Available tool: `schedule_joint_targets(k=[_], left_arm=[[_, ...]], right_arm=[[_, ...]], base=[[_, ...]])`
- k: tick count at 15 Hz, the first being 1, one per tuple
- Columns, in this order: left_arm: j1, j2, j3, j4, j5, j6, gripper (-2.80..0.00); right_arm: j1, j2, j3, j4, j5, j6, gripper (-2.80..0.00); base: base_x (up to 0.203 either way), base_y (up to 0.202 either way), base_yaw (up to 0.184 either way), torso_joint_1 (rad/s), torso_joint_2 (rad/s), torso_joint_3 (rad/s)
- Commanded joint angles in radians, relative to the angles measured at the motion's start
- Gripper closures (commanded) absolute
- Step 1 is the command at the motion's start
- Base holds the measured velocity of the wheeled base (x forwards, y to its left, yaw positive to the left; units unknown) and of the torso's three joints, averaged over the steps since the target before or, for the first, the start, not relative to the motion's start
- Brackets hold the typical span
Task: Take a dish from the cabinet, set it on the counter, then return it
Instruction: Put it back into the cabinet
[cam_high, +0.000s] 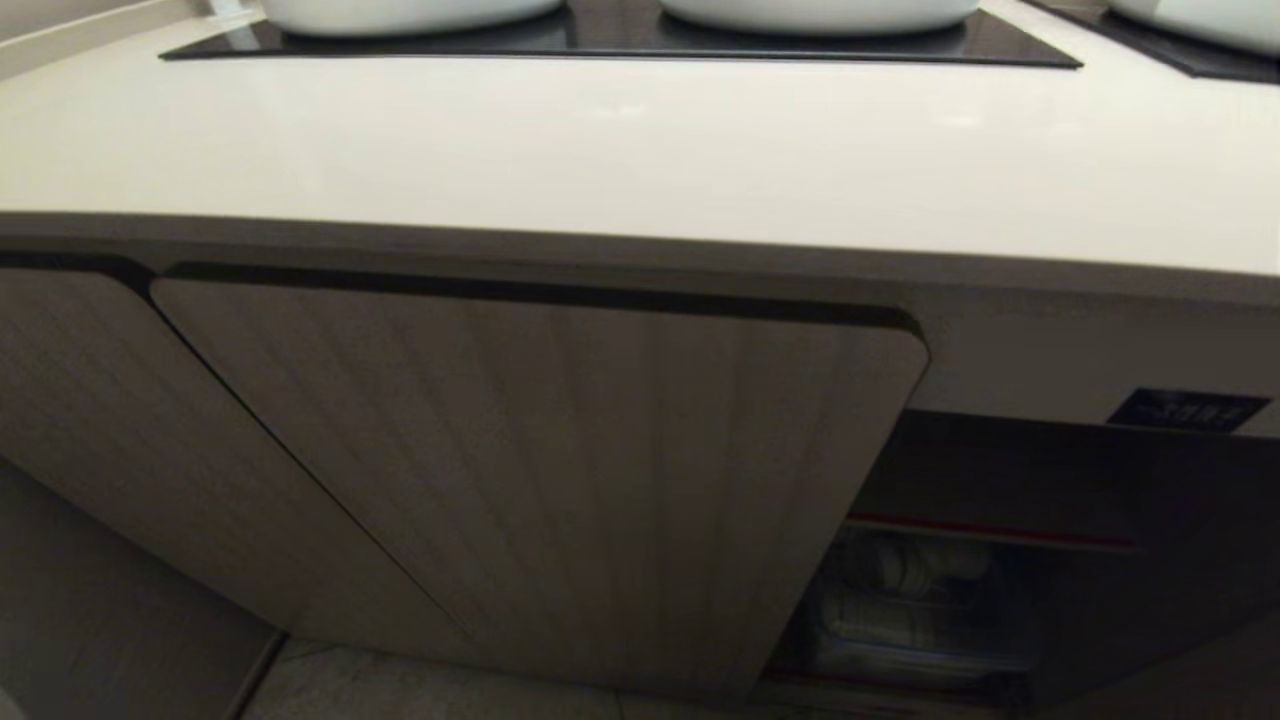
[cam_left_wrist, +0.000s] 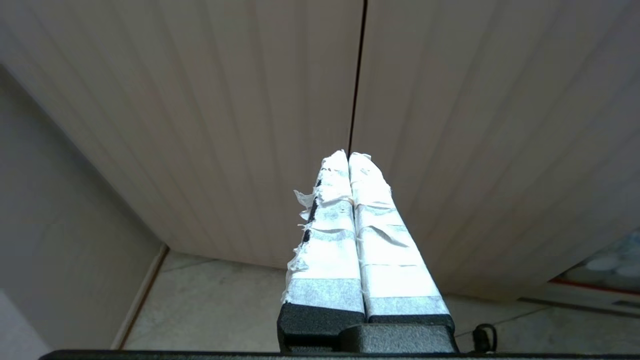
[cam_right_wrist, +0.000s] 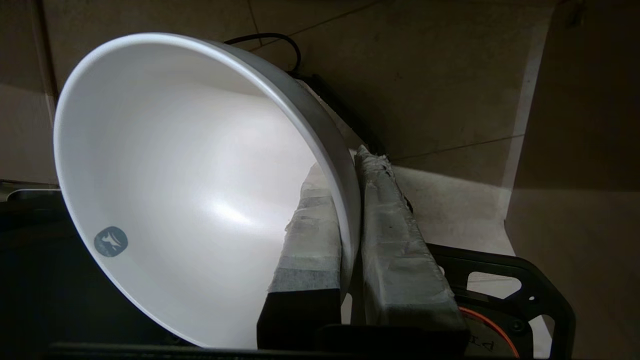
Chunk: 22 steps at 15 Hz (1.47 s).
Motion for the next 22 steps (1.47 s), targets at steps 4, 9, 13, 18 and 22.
schedule_joint_targets(k=[4,9,13,18,22], left_arm=[[0.000,0.000,0.000,-0.001,0.001,-0.001,0.00],[0.000,0.000,0.000,-0.001,0.001,-0.001,0.00],[0.000,0.000,0.000,-0.001,0.001,-0.001,0.00],[0.000,0.000,0.000,-0.001,0.001,-0.001,0.00],[0.000,0.000,0.000,-0.001,0.000,-0.001,0.00]], right_arm=[[0.000,0.000,0.002,0.002,0.000,0.002,0.00],[0.000,0.001,0.002,0.002,0.000,0.001,0.00],[0.000,0.001,0.006,0.002,0.000,0.001,0.00],[0.000,0.001,0.014,0.002,0.000,0.001,0.00],[0.000,0.001,0.020,0.002,0.000,0.001,0.00]], base=[[0.000,0.000,0.000,-0.123,0.46,0.326],[0.000,0.000,0.000,-0.051,0.34,0.277],[0.000,0.000,0.000,-0.003,0.04,0.033],[0.000,0.000,0.000,0.000,0.00,0.000],[0.000,0.000,0.000,0.000,0.00,0.000]])
